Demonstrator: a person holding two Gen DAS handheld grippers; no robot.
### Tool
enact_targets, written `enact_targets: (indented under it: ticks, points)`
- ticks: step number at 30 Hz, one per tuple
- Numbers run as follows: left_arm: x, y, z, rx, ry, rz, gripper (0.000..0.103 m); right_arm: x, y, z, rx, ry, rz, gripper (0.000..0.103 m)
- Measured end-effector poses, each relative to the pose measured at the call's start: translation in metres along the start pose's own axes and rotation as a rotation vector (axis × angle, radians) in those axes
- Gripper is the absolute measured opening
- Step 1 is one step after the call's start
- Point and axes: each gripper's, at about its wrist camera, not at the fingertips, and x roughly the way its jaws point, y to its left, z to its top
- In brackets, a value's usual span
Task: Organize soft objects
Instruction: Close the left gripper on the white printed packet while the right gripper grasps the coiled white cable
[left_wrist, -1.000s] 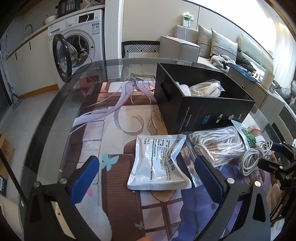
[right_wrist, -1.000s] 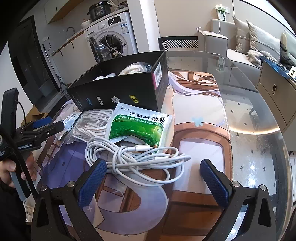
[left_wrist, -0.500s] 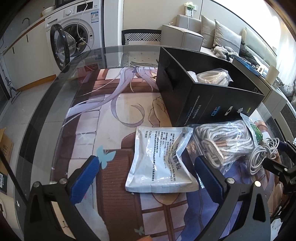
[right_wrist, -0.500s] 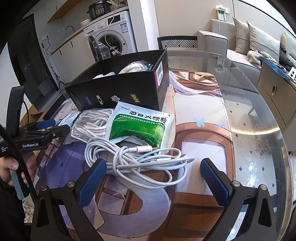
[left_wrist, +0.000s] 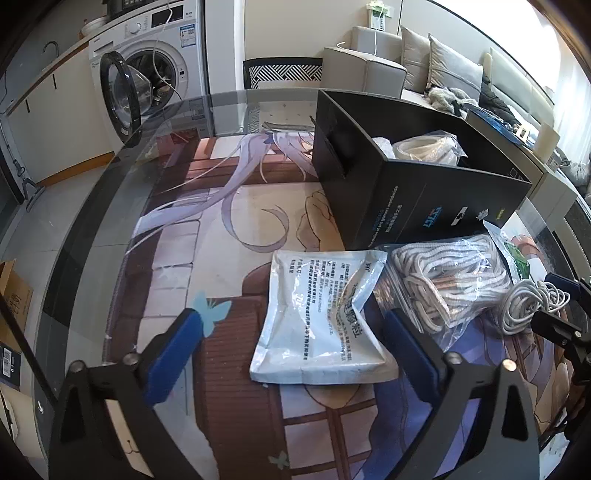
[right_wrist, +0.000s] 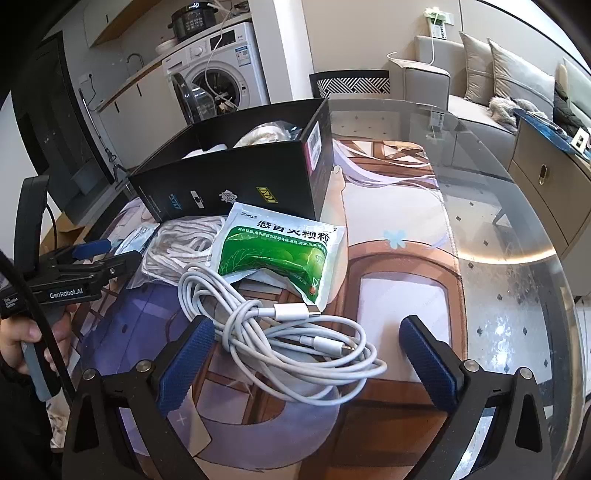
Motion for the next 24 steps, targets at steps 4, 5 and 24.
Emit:
enact_targets:
  ticks: [4, 5, 24]
  points:
    - [-0.004, 0.000, -0.001, 0.004, -0.023, -0.011, 0.078, -0.002, -0.001, -0.003, 0.011, -0.016, -0.012, 0.098]
    - [-0.006, 0.000, -0.002, 0.010, -0.029, -0.019, 0.071, -0.003, -0.001, -0.003, 0.015, -0.020, -0.015, 0.097]
    - [-0.018, -0.008, -0.005, 0.031, -0.073, -0.062, 0.043, -0.015, -0.009, -0.008, 0.028, -0.079, -0.002, 0.076]
